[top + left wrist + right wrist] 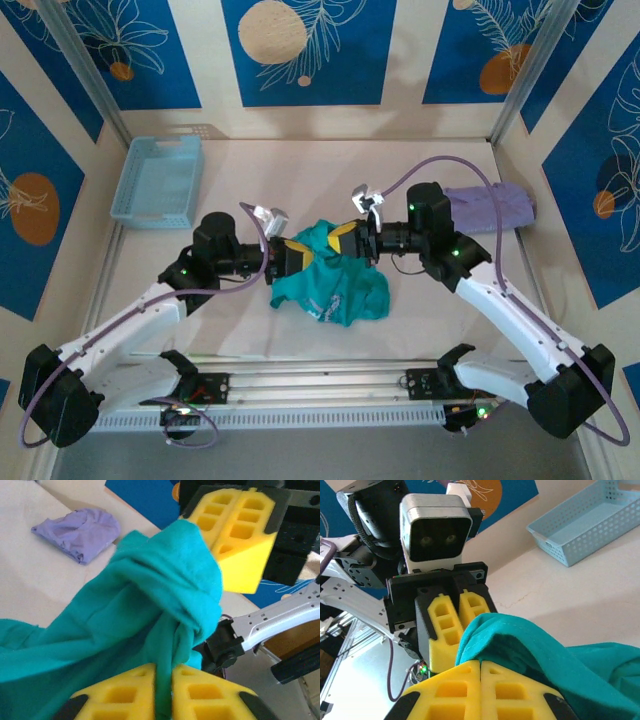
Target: Fold the inside-out t-shirt
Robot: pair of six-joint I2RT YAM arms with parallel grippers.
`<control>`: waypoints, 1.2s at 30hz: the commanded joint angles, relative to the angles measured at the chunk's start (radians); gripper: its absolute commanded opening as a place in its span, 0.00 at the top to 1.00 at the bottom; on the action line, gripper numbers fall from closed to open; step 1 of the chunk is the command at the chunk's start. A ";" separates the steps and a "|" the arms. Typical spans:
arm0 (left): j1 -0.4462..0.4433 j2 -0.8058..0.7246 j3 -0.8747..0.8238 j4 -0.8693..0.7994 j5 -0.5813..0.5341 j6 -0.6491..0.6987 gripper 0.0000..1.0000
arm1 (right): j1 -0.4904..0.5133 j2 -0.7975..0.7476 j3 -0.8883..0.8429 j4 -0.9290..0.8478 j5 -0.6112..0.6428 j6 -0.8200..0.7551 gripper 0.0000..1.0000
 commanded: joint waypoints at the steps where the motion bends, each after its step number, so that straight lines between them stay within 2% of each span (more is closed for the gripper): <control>1: 0.010 -0.030 0.010 -0.041 -0.050 0.037 0.95 | -0.014 -0.043 0.055 -0.097 0.045 -0.050 1.00; 4: 0.011 -0.038 0.015 -0.068 -0.093 0.047 1.00 | -0.026 -0.059 0.066 -0.155 0.070 -0.086 1.00; 6: 0.013 -0.040 0.016 -0.069 -0.103 0.047 1.00 | -0.027 -0.064 0.068 -0.177 0.080 -0.100 1.00; 10: 0.013 -0.035 0.022 -0.050 -0.082 0.038 1.00 | -0.019 -0.052 0.058 -0.189 0.100 -0.106 1.00; 14: 0.013 -0.026 0.021 -0.007 -0.039 0.022 1.00 | 0.017 -0.018 0.056 -0.203 0.172 -0.102 0.99; 19: 0.013 -0.014 0.029 -0.007 -0.023 0.020 1.00 | 0.026 -0.030 0.041 -0.207 0.195 -0.099 0.72; 24: 0.013 -0.013 0.028 -0.004 -0.020 0.021 1.00 | 0.017 -0.076 0.003 -0.193 0.168 -0.096 0.62; 31: 0.013 -0.010 0.027 0.002 -0.012 0.022 1.00 | -0.016 -0.029 0.020 -0.072 0.049 0.028 0.60; 36: 0.013 -0.007 0.027 0.008 -0.008 0.019 1.00 | -0.018 0.024 0.044 -0.054 0.017 0.065 0.66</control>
